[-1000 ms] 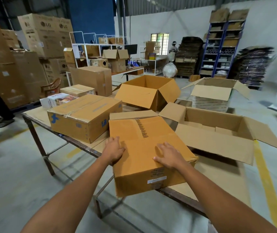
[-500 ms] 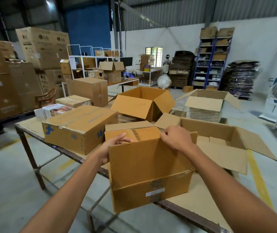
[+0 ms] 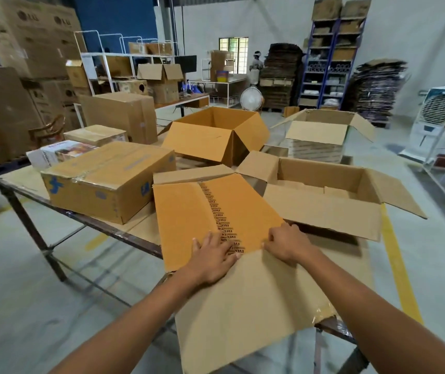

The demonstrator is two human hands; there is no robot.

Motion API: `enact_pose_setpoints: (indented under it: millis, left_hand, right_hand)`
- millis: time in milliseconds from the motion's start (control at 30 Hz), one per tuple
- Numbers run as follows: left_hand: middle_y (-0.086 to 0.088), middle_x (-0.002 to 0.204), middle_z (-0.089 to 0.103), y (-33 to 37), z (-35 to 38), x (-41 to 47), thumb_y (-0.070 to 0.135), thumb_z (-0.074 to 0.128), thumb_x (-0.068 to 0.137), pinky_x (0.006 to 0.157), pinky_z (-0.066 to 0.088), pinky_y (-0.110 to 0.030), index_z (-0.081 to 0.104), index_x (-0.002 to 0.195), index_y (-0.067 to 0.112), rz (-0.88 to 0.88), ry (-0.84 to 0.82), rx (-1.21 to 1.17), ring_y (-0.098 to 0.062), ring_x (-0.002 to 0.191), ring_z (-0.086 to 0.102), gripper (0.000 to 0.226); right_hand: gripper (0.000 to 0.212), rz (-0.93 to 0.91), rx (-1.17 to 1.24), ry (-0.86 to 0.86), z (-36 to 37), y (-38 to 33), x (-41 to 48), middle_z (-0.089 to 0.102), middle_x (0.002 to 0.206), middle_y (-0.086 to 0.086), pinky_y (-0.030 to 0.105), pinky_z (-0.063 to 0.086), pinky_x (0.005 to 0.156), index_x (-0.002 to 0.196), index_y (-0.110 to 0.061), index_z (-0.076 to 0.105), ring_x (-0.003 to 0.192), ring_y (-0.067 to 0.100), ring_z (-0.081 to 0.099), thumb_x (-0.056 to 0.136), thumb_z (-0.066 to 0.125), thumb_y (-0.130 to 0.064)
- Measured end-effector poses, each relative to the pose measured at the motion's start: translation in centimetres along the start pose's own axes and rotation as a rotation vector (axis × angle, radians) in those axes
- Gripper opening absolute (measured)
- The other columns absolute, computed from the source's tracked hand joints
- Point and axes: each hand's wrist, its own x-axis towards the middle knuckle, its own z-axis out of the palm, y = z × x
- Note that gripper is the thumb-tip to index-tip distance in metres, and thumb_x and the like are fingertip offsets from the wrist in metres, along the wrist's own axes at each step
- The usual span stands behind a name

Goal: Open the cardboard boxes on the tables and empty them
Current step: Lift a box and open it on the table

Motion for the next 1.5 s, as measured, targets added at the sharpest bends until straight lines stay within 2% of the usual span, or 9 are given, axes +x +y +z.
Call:
enact_pose_setpoints:
  millis: [133,267,500,633,733,933,1033,1233,1500]
  left_hand:
    - [0.002,0.164,0.022,0.6,-1.1,1.1,0.048,0.028,0.106,0.117,-0.002,-0.067,0.044,0.146,0.035,0.101,-0.074,0.007,-0.027,0.154,-0.004,0.046]
    - [-0.011,0.129,0.051,0.6,-3.0,2.8,0.043,0.031,0.101,0.115,0.021,-0.058,0.065,0.121,0.021,0.185,-0.052,0.252,-0.033,0.138,0.028,0.045]
    - [-0.006,0.084,0.061,2.0,-14.1,4.1,0.038,0.051,0.093,0.068,0.049,-0.036,0.055,0.065,0.016,0.088,0.040,0.316,-0.025,0.087,0.059,0.037]
    - [0.003,0.074,0.055,0.2,-19.5,2.2,0.044,0.051,0.098,0.064,0.043,-0.032,0.052,0.069,0.017,-0.134,-0.085,0.472,-0.018,0.077,0.057,0.040]
    - [0.000,0.097,0.061,-2.4,-21.2,0.2,0.050,0.052,0.098,0.080,0.050,-0.036,0.065,0.100,0.011,-0.293,-0.188,0.503,-0.022,0.092,0.058,0.040]
    - [-0.005,0.142,0.052,-8.3,-18.1,-3.6,0.052,0.048,0.099,0.112,0.029,-0.060,0.055,0.135,0.016,-0.545,-0.255,0.353,-0.032,0.134,0.043,0.052]
    - [-0.013,0.143,0.052,-11.2,-13.4,-4.5,0.052,0.047,0.099,0.106,0.041,-0.042,0.050,0.140,0.009,-0.562,-0.233,0.160,-0.032,0.127,0.051,0.059]
    - [-0.021,0.146,0.036,-10.9,-4.4,-4.2,0.065,0.048,0.093,0.108,0.040,-0.048,0.036,0.144,0.011,-0.754,0.092,-0.368,-0.041,0.129,0.046,0.075]
    - [-0.013,0.107,0.063,-10.0,-1.9,-1.6,0.012,0.053,0.093,0.082,0.060,-0.047,0.051,0.107,0.015,-0.823,0.443,-0.916,-0.030,0.091,0.062,0.014]
  right_hand:
    - [0.045,-0.048,0.054,0.048,2.1,-0.4,1.5,0.049,0.138,0.009,0.047,0.039,0.106,0.129,-0.025,0.057,0.130,0.032,0.042,0.095,0.048,-0.052]
    - [0.061,0.030,0.058,-0.001,3.5,-2.6,2.7,0.038,0.148,0.008,0.065,0.022,0.108,0.137,-0.028,0.047,0.138,0.040,0.027,0.089,0.043,-0.066]
    - [0.094,0.128,0.117,-0.078,3.6,-5.3,4.1,0.004,0.165,0.016,0.082,0.000,0.104,0.149,-0.029,0.034,0.145,0.054,-0.002,0.077,0.041,-0.089]
    - [0.106,0.134,0.101,-0.108,3.2,-5.8,4.7,-0.007,0.166,0.021,0.085,-0.002,0.102,0.154,-0.026,0.025,0.146,0.055,-0.011,0.072,0.050,-0.089]
    - [0.117,0.152,0.106,-0.126,3.6,-6.2,5.5,-0.010,0.165,0.023,0.084,0.000,0.103,0.156,-0.024,0.018,0.145,0.057,-0.014,0.066,0.062,-0.084]
    - [0.117,0.168,0.088,-0.165,2.8,-6.6,5.7,-0.011,0.165,0.022,0.087,-0.001,0.101,0.155,-0.024,0.021,0.145,0.056,-0.014,0.064,0.069,-0.078]
    - [0.127,0.157,0.078,-0.187,2.9,-6.5,5.6,-0.012,0.165,0.020,0.087,-0.002,0.100,0.157,-0.024,0.017,0.145,0.057,-0.014,0.058,0.067,-0.086]
    - [0.129,0.158,0.054,-0.218,2.6,-6.5,5.4,-0.012,0.165,0.022,0.086,-0.002,0.100,0.155,-0.025,0.018,0.146,0.056,-0.015,0.054,0.080,-0.076]
    - [0.132,0.148,0.094,-0.224,2.2,-6.3,4.5,-0.012,0.164,0.023,0.086,-0.003,0.099,0.156,-0.023,0.016,0.146,0.056,-0.014,0.054,0.079,-0.078]
